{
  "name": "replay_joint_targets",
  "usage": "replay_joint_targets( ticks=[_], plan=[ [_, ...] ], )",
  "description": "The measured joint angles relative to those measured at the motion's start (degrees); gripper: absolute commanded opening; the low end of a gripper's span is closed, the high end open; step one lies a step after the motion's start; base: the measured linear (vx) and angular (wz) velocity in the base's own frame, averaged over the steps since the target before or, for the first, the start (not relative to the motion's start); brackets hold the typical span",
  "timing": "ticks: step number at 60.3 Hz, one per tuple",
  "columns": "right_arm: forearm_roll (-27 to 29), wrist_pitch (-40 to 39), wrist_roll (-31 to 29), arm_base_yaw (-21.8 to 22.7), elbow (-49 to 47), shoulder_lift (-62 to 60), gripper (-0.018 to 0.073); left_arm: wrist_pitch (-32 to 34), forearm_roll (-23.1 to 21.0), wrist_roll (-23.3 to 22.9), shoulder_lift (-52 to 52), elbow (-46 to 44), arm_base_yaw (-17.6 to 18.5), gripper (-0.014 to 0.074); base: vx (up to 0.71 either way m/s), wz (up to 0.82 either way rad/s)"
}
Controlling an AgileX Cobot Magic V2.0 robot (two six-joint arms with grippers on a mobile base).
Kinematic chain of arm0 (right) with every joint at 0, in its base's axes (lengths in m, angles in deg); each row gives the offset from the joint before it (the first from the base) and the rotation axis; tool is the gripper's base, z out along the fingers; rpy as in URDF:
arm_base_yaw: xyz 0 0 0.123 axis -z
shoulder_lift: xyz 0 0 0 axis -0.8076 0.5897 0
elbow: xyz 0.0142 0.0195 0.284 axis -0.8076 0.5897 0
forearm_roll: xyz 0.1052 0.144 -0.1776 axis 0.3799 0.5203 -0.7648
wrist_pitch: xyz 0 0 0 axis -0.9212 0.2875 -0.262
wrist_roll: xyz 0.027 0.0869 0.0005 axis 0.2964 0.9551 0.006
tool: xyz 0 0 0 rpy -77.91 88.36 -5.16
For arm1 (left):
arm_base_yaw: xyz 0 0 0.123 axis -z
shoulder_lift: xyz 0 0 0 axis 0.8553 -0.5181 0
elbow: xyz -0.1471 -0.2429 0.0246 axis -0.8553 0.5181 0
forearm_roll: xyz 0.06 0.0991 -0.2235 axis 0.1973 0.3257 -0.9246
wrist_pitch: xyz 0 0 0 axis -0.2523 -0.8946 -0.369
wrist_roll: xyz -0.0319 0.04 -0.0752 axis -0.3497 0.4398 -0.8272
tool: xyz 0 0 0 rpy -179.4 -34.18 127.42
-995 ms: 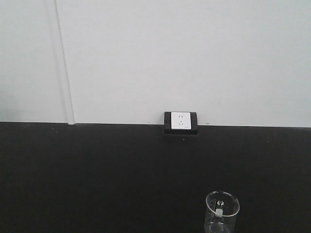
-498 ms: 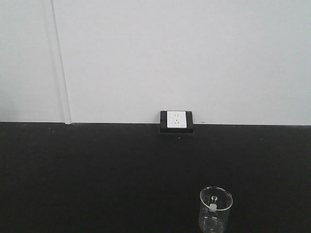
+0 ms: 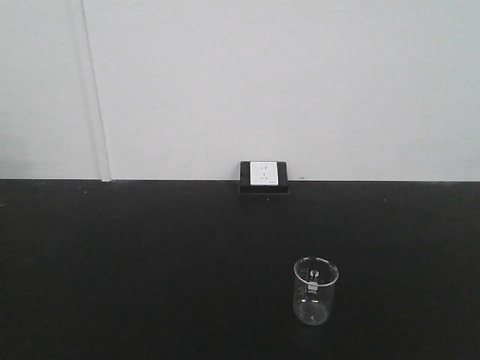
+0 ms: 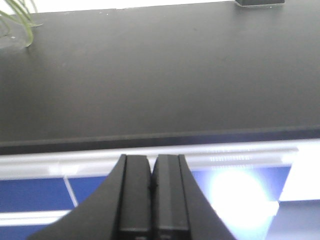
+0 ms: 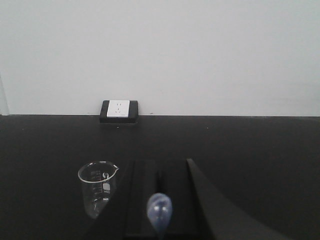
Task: Grab transparent chemical and place on left bench
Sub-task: 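Drive the base back and turn past the sink bench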
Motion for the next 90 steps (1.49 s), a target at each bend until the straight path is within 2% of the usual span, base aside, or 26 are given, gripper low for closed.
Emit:
replay_joint_targets(
  ticks=[48,90],
  plan=[
    [0.00,0.23,0.00,0.00,0.00,0.00,0.0000,0.00,0.00,0.00,0.00,0.00,0.00,-0.0003,-0.24,0.18],
    [0.00,0.23,0.00,0.00,0.00,0.00,0.0000,0.00,0.00,0.00,0.00,0.00,0.00,-0.0003,-0.25,0.52]
  ],
)
